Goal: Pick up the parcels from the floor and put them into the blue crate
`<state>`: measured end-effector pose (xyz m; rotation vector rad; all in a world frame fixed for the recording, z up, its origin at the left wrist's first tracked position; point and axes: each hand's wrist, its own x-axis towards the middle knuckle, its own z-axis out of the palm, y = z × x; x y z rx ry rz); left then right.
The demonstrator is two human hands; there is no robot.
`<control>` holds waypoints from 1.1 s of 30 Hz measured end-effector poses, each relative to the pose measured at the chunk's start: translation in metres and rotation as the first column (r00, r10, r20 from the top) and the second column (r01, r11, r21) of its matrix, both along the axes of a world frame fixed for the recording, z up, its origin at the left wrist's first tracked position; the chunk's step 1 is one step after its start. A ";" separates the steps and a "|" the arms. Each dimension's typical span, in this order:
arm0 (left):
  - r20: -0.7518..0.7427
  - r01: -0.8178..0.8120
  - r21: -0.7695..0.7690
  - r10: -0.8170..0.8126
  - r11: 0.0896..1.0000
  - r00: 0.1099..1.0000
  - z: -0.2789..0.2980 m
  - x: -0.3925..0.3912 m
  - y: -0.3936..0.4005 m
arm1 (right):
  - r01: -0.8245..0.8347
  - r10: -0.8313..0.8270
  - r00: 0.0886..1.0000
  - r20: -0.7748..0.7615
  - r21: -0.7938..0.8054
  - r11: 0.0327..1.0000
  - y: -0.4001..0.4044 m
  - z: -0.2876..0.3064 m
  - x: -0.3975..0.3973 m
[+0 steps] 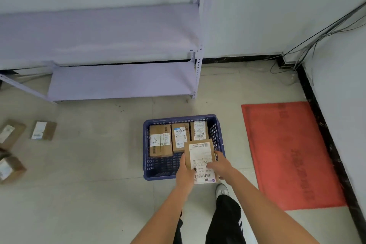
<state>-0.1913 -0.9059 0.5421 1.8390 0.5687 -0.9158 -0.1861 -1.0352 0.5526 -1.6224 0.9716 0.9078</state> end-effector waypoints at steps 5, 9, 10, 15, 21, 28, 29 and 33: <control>-0.096 -0.151 0.043 0.155 0.988 0.983 -0.044 -0.028 -0.041 | -0.124 0.126 0.989 -0.072 0.037 0.992 -0.034 -0.056 -0.013; -0.127 -0.154 0.102 0.167 0.983 0.978 -0.080 -0.028 -0.067 | -0.183 0.183 0.978 -0.100 0.009 0.983 -0.057 -0.104 -0.020; -0.132 -0.140 0.110 0.154 0.984 0.979 -0.091 -0.024 -0.071 | -0.180 0.179 0.978 -0.104 -0.002 0.984 -0.062 -0.116 -0.019; -0.146 -0.093 0.100 0.107 0.991 0.983 -0.159 0.006 -0.093 | -0.160 0.157 0.985 -0.073 -0.037 0.986 -0.080 -0.190 0.000; -0.173 -0.069 0.150 0.095 0.986 0.980 -0.244 0.026 -0.100 | -0.156 0.154 0.987 -0.045 -0.056 0.986 -0.086 -0.280 0.016; -0.184 0.014 0.158 0.016 0.987 0.983 -0.307 0.029 -0.102 | -0.160 0.155 0.986 -0.063 -0.088 0.983 -0.080 -0.343 0.013; -0.191 0.020 0.152 0.010 0.988 0.982 -0.314 0.030 -0.104 | -0.164 0.158 0.985 -0.066 -0.094 0.982 -0.081 -0.350 0.011; -0.206 0.016 0.138 0.013 0.990 0.978 -0.339 0.032 -0.110 | -0.136 0.129 0.989 -0.069 -0.099 0.986 -0.084 -0.375 0.008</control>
